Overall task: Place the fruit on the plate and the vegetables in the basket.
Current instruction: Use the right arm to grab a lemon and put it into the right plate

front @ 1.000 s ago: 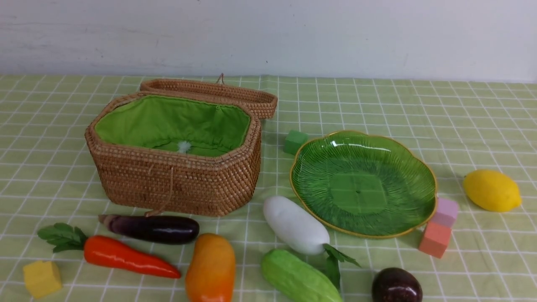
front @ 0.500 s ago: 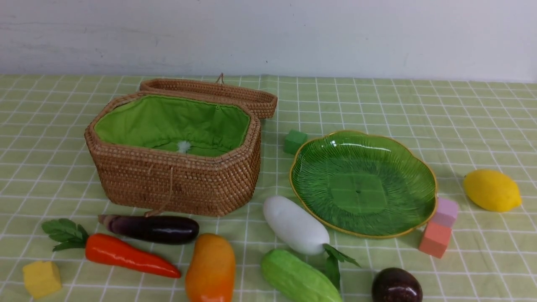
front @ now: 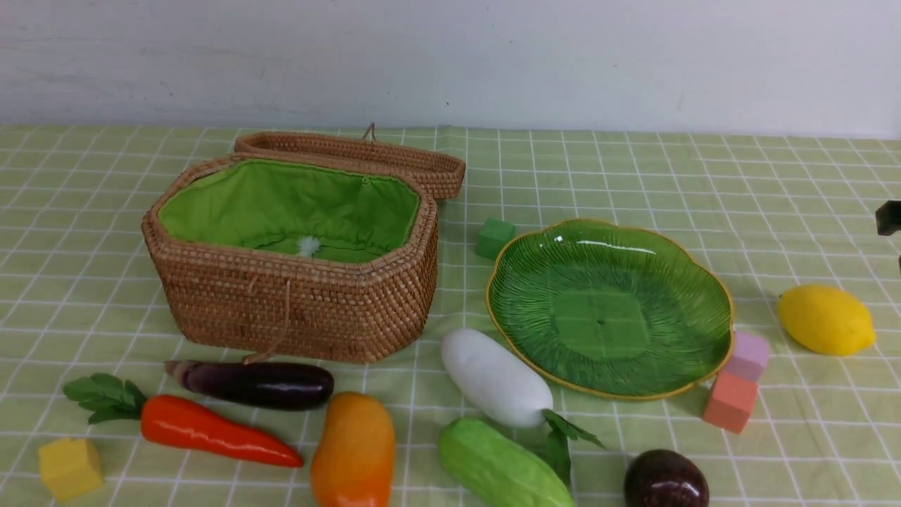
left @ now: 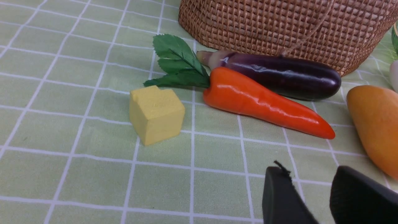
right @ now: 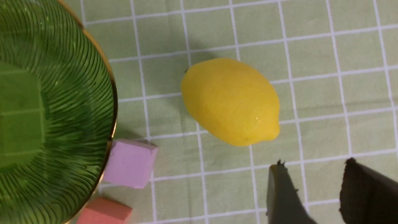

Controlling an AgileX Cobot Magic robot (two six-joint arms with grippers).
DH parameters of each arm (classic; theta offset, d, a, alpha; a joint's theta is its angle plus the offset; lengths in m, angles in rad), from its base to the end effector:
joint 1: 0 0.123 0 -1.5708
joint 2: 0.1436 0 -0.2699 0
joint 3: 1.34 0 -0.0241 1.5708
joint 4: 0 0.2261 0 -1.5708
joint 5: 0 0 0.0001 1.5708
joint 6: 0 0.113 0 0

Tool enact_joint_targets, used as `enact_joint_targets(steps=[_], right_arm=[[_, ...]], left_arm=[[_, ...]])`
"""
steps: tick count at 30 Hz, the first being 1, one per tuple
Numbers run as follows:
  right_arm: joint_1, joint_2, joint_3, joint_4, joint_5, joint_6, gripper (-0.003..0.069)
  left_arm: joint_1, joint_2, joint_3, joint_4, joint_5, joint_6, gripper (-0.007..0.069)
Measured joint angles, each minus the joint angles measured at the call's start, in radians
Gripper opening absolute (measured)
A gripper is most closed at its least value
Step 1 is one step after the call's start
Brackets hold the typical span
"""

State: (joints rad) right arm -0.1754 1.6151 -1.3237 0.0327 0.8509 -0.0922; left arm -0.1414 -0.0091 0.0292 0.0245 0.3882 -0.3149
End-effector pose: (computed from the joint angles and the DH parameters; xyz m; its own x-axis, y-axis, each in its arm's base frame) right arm 0.3277 -0.0553 0.2676 -0.8658 0.0818 -0.4936 0.1017 0.9947 -0.0135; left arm 0.0632 -0.0079 0.1627 -0.3372 -0.2430 -0.9095 0.0366 0.9620 -0.2706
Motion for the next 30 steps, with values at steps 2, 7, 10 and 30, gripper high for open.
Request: enact_joint_targets(steps=[2, 7, 10, 30], right_arm=[[0.0, 0.019, -0.011, 0.002, 0.0, -0.068, 0.035], [0.0, 0.068, -0.014, 0.006, -0.018, -0.271, 0.0546], [0.0, 0.095, -0.015, 0.01, -0.033, -0.416, 0.0627], [0.0, 0.319, -0.024, 0.054, -0.144, -0.642, 0.0629]], left_arm=[[0.0, 0.0, 0.0, 0.0, 0.0, 0.0, 0.0238], [0.0, 0.0, 0.0, 0.0, 0.0, 0.0, 0.0238], [0.0, 0.0, 0.0, 0.0, 0.0, 0.0, 0.0238], [0.0, 0.0, 0.0, 0.0, 0.0, 0.0, 0.0238]])
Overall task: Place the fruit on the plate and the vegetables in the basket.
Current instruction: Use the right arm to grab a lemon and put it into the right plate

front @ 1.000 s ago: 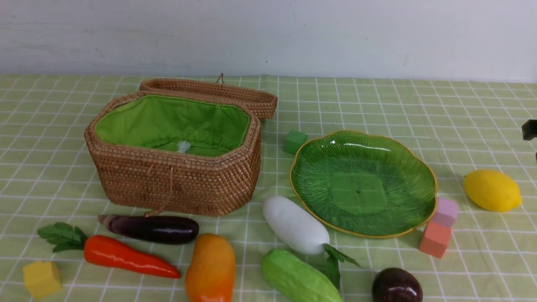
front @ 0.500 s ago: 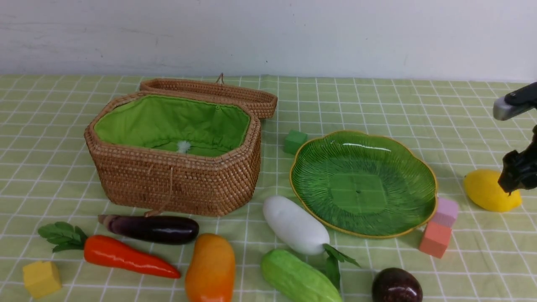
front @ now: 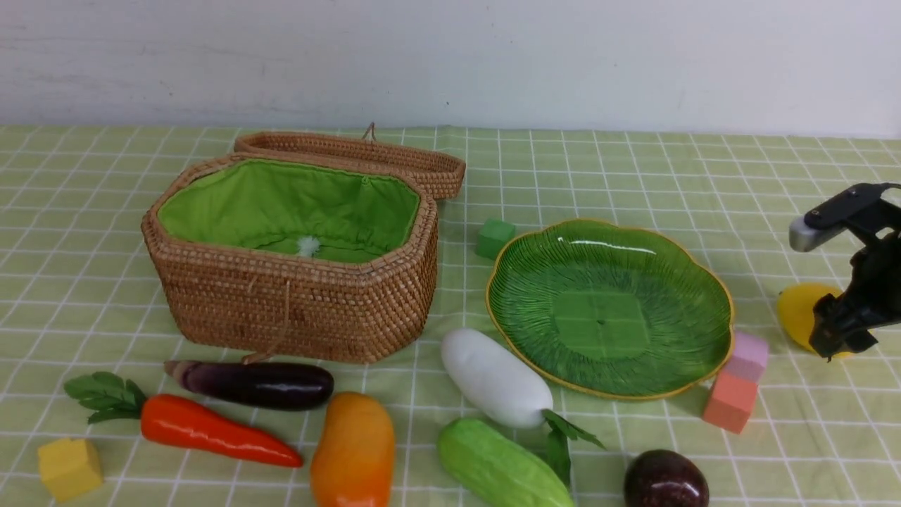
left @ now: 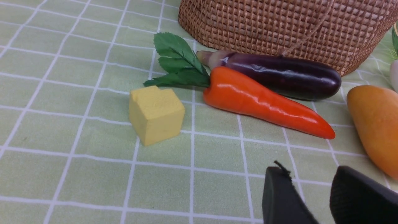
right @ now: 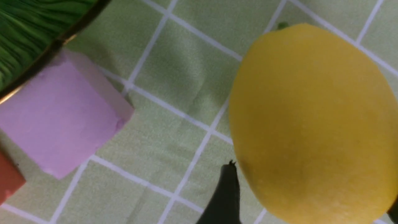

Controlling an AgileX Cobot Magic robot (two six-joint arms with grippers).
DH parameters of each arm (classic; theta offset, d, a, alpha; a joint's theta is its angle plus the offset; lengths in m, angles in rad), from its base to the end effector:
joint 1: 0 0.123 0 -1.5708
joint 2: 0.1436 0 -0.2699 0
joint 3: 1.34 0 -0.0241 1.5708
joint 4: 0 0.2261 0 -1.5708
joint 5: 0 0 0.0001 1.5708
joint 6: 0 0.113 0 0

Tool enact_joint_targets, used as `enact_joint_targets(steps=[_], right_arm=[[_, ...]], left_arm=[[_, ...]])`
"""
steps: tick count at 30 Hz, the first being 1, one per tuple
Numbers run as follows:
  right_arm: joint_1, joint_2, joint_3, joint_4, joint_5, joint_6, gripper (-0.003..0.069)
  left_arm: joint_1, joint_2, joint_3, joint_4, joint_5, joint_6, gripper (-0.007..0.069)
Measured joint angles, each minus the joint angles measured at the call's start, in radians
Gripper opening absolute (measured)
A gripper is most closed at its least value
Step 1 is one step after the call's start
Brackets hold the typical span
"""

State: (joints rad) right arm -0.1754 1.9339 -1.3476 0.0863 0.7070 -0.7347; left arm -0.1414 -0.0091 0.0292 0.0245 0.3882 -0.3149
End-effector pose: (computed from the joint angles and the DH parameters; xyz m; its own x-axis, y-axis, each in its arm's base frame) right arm 0.3766 -0.0603 0.1666 -0.8169 -0.4841 -0.3135 -0.4490 0.8750 -0.1813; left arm 0.0632 -0.0079 0.1627 -0.3372 -0.2430 -0.9095 0.0366 0.9620 -0.2706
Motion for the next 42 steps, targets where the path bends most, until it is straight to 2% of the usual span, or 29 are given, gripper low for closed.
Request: enact_joint_targets(steps=[6, 12, 32, 37, 42], right_arm=[[0.0, 0.063, -0.01, 0.007, -0.055, 0.0, 0.0601], [0.0, 0.069, -0.01, 0.082, -0.082, 0.0, 0.0543], [0.003, 0.025, -0.01, 0.132, -0.035, 0.049, 0.0543], [0.06, -0.089, -0.031, 0.158, -0.037, 0.049, 0.0543], [0.206, -0.169, -0.041, 0.21, -0.04, 0.049, 0.0541]], left_arm=[[0.0, 0.0, 0.0, 0.0, 0.0, 0.0, 0.0238], [0.0, 0.0, 0.0, 0.0, 0.0, 0.0, 0.0238], [0.0, 0.0, 0.0, 0.0, 0.0, 0.0, 0.0238], [0.0, 0.0, 0.0, 0.0, 0.0, 0.0, 0.0238], [0.0, 0.0, 0.0, 0.0, 0.0, 0.0, 0.0238]])
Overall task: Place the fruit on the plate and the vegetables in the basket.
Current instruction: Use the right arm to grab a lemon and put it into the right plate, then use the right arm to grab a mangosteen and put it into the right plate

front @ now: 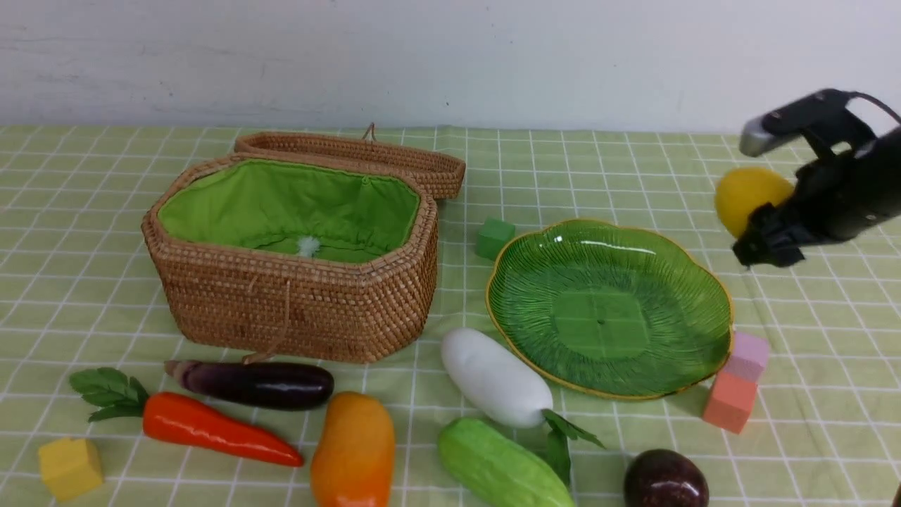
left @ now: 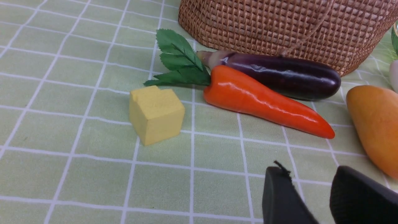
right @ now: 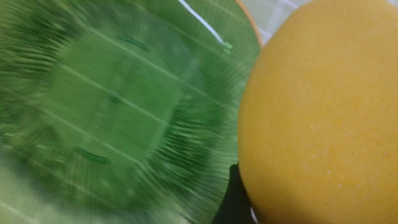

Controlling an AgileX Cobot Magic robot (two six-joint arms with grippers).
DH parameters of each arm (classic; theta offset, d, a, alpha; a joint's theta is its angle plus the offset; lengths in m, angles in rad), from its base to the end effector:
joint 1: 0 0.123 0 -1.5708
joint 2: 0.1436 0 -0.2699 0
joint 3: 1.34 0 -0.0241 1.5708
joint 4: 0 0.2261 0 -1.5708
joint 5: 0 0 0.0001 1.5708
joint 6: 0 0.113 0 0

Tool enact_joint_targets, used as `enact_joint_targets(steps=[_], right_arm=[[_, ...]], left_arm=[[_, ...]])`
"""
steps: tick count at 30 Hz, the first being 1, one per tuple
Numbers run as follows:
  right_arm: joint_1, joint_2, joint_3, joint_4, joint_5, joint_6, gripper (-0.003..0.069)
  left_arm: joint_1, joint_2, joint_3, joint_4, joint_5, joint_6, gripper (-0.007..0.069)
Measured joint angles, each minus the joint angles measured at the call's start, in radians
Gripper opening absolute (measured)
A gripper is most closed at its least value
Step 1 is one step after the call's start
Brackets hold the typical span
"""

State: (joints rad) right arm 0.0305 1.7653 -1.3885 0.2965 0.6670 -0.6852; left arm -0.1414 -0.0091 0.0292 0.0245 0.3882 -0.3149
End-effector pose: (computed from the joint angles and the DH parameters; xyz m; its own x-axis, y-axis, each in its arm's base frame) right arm 0.3782 0.0320 0.2467 -0.6647 -0.4480 -0.5980 -0.4732 0.8718 -0.1271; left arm 0.0632 -0.0079 0.1627 -0.3372 -0.2430 -0.9095 0.0366 0.9620 -0.2706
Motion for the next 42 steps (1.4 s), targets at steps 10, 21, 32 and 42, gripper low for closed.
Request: enact_joint_targets(steps=[10, 21, 32, 42], right_arm=[[0.218, 0.089, -0.001, 0.133, -0.11, 0.072, 0.054], [0.225, 0.1, -0.001, 0.137, -0.091, 0.252, 0.0678], [0.225, 0.043, -0.001, 0.136, -0.011, 0.267, 0.0629], [0.225, -0.152, 0.006, -0.026, 0.243, 0.412, 0.0596]], left_arm=[[0.0, 0.0, 0.0, 0.0, 0.0, 0.0, 0.0238], [0.0, 0.0, 0.0, 0.0, 0.0, 0.0, 0.0238], [0.0, 0.0, 0.0, 0.0, 0.0, 0.0, 0.0238], [0.0, 0.0, 0.0, 0.0, 0.0, 0.0, 0.0238]])
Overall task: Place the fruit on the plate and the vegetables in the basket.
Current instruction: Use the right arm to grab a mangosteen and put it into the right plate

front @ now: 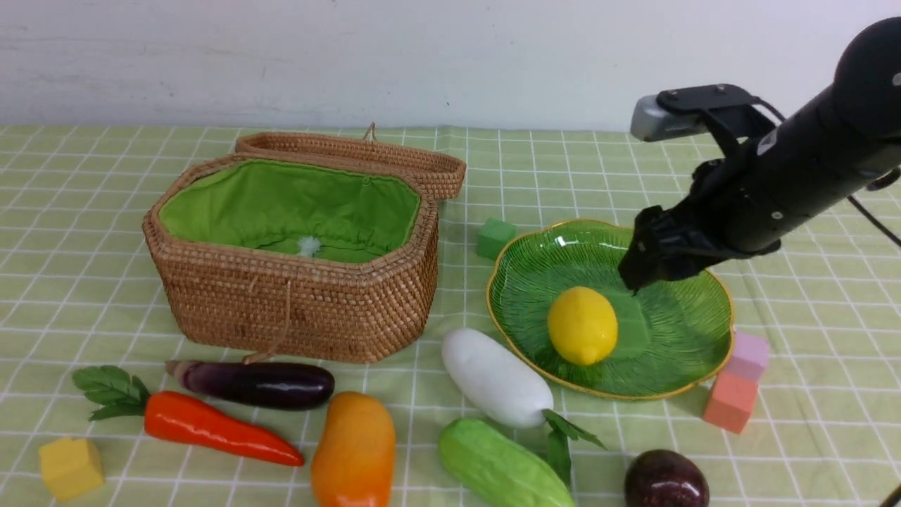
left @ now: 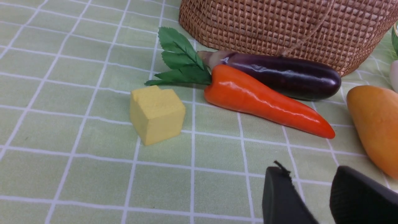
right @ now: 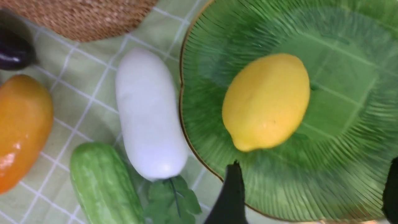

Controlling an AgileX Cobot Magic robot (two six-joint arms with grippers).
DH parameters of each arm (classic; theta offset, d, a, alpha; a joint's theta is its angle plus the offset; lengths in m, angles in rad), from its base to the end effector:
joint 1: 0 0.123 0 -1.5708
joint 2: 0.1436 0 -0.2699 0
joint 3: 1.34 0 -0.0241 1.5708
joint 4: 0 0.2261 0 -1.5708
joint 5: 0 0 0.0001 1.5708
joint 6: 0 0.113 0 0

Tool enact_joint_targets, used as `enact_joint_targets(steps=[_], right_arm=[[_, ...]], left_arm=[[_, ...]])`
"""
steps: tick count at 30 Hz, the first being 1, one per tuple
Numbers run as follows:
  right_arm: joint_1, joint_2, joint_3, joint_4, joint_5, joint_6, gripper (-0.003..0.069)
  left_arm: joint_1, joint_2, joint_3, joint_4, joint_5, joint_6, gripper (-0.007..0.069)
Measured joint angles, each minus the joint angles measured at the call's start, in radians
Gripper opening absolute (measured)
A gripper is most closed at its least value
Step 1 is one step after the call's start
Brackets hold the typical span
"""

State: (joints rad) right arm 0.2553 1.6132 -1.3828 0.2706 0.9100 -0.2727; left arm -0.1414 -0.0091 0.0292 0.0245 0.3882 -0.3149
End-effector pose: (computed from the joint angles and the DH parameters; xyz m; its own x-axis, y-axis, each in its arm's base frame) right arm 0.3166 0.1073 0.2848 -0.7911 -0.3114 -0.5265 -0.4356 0.8911 0.1275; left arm 0.0632 -0.0079 0.1627 -0.3372 -0.2430 -0.9095 0.0366 0.9620 -0.2706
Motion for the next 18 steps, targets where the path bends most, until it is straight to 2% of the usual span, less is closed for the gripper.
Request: enact_joint_targets(steps=[2, 5, 12, 18], right_arm=[[-0.001, -0.064, 0.024, -0.058, 0.028, 0.081, 0.0594], [-0.002, -0.171, 0.099, -0.065, 0.038, 0.14, 0.0594], [-0.002, -0.406, 0.457, 0.021, -0.01, 0.167, 0.0593], [-0.002, -0.445, 0.617, 0.008, -0.062, 0.173, 0.0593]], left_arm=[[0.0, 0.0, 0.0, 0.0, 0.0, 0.0, 0.0238], [0.0, 0.0, 0.0, 0.0, 0.0, 0.0, 0.0238], [0.0, 0.0, 0.0, 0.0, 0.0, 0.0, 0.0238], [0.0, 0.0, 0.0, 0.0, 0.0, 0.0, 0.0238]])
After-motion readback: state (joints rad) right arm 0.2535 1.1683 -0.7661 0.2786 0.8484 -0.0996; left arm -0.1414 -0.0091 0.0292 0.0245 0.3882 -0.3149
